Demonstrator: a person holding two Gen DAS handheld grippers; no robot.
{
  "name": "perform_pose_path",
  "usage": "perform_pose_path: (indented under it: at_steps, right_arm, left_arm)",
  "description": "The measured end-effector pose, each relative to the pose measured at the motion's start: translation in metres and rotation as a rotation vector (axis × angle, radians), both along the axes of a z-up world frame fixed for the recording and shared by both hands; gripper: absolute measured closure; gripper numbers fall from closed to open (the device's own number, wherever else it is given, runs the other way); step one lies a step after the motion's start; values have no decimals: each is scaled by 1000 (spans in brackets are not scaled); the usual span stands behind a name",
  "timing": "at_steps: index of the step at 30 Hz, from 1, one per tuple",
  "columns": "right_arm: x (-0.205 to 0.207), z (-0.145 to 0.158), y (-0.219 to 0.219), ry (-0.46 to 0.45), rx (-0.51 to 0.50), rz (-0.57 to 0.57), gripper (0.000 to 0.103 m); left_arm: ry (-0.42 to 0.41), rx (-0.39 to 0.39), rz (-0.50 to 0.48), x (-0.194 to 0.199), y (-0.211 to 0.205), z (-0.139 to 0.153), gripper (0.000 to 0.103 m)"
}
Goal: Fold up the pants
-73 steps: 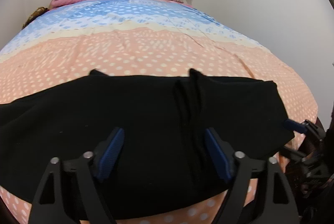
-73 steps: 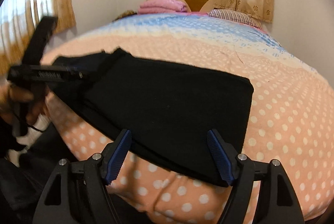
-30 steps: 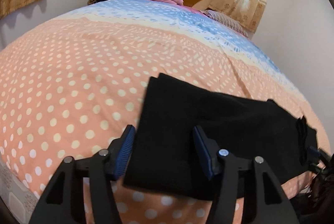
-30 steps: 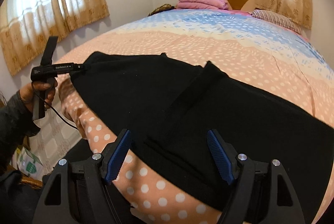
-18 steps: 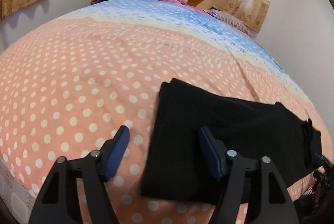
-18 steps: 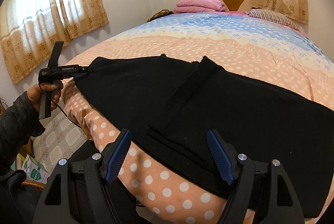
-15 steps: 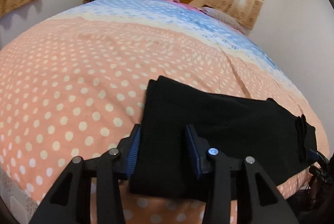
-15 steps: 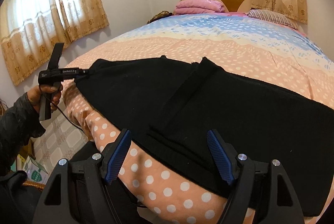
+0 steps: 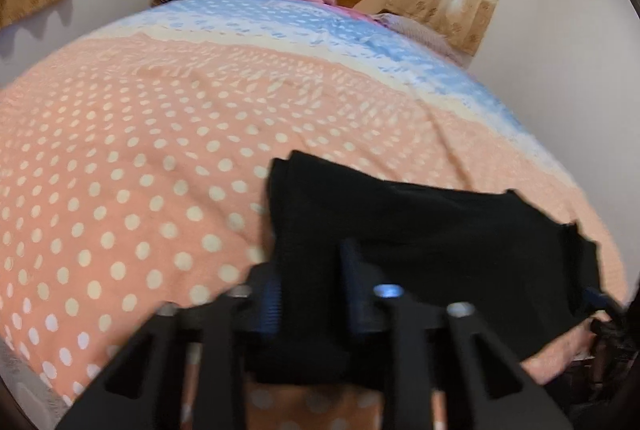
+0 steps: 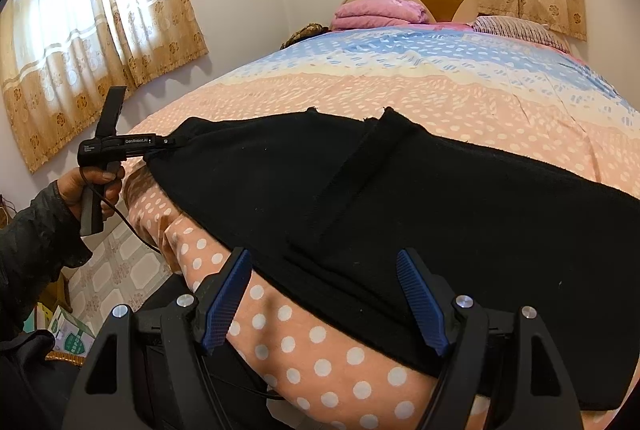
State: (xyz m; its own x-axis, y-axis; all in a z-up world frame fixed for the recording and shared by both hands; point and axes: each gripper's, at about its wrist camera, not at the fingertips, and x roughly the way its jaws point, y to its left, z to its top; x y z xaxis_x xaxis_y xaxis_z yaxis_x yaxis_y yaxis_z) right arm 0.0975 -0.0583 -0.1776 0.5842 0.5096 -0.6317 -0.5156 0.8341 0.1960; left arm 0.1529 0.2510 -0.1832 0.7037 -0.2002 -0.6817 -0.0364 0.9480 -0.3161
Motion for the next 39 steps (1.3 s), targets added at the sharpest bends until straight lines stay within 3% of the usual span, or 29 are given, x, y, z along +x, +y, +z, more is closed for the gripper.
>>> perform_pose_path:
  at_steps: [12,18,26,39]
  right_arm:
    - [1,7,-12,-4,32,-35,27]
    - [1,13,-21,-8,42,-64,27]
    - [1,22,-37,-8,65,-106,27]
    - [-3,33,-80,5,117,-179,27]
  left_arm:
    - [-142,-222,7,-26,4,31,84]
    - [-199,-215,-43,-33,-17,61,84]
    - [-214,-265,-81,-32,-41,83,84]
    - [-257,-221,-277,-27,-126,122,84]
